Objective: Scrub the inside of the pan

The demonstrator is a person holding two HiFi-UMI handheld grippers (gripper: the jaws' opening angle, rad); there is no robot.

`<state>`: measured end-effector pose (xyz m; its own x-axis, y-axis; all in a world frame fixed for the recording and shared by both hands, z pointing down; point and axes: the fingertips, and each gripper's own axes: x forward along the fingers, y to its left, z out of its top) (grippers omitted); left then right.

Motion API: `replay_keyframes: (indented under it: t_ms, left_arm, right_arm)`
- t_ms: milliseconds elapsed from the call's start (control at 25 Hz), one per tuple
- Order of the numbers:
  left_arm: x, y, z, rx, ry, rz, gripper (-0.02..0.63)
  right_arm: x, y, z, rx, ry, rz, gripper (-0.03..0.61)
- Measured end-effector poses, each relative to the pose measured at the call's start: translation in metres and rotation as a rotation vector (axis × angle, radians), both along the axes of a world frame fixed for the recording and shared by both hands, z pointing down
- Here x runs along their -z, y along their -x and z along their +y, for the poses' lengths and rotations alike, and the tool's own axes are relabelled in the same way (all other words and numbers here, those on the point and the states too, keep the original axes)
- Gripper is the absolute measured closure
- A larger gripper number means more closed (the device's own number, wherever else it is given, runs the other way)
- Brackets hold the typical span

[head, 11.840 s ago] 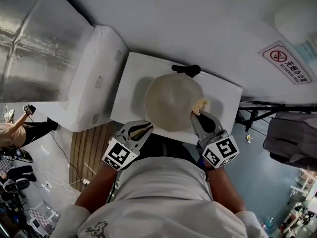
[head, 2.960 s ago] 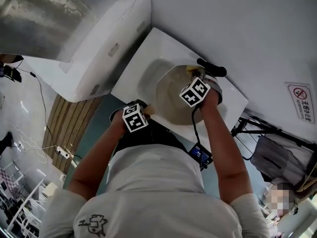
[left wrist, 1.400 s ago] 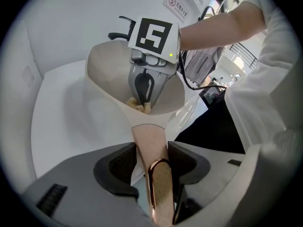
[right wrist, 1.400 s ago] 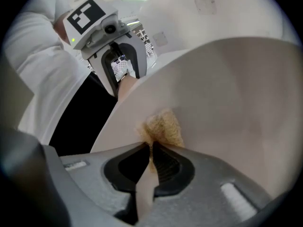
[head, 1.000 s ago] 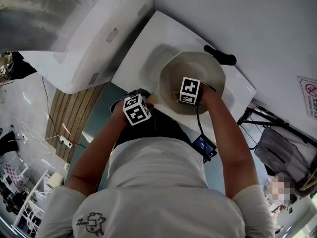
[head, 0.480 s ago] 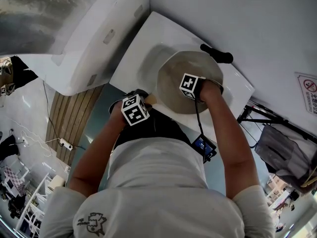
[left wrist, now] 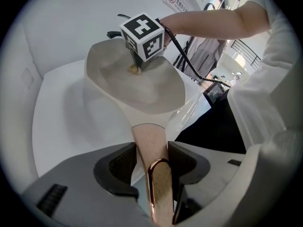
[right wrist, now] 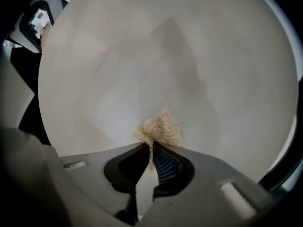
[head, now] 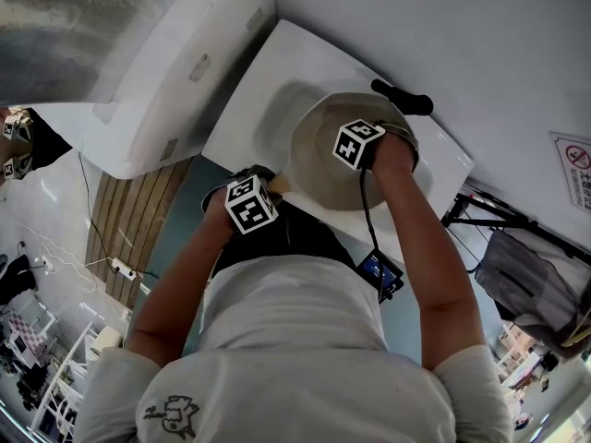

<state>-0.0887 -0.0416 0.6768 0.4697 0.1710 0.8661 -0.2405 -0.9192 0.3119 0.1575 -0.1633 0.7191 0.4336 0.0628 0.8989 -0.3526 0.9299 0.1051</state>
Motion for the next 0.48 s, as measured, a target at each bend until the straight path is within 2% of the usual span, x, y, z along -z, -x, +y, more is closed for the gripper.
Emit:
replay_keyframes:
  t_ms: [120,280,360,480]
  left_arm:
    - [0.0,0.0,0.001,0.002,0.001,0.005,0.41]
    - [0.001,0.0,0.0,0.003,0.001,0.004,0.41]
    - [0.001,-0.001,0.002,0.003,0.003,0.005,0.41]
    - [0.0,-0.001,0.003,0.001,0.004,0.004,0.41]
  right_arm:
    - [0.007,0.02,-0.027,0.072,-0.123,-0.081,0.555]
    - [0.013,0.06,-0.049,0.262,-0.269,-0.206,0.554]
    - [0.011,0.082,-0.046,0.327,-0.303,-0.278,0.554]
    - [0.006,0.112,-0.034,0.382,-0.302,-0.377,0.554]
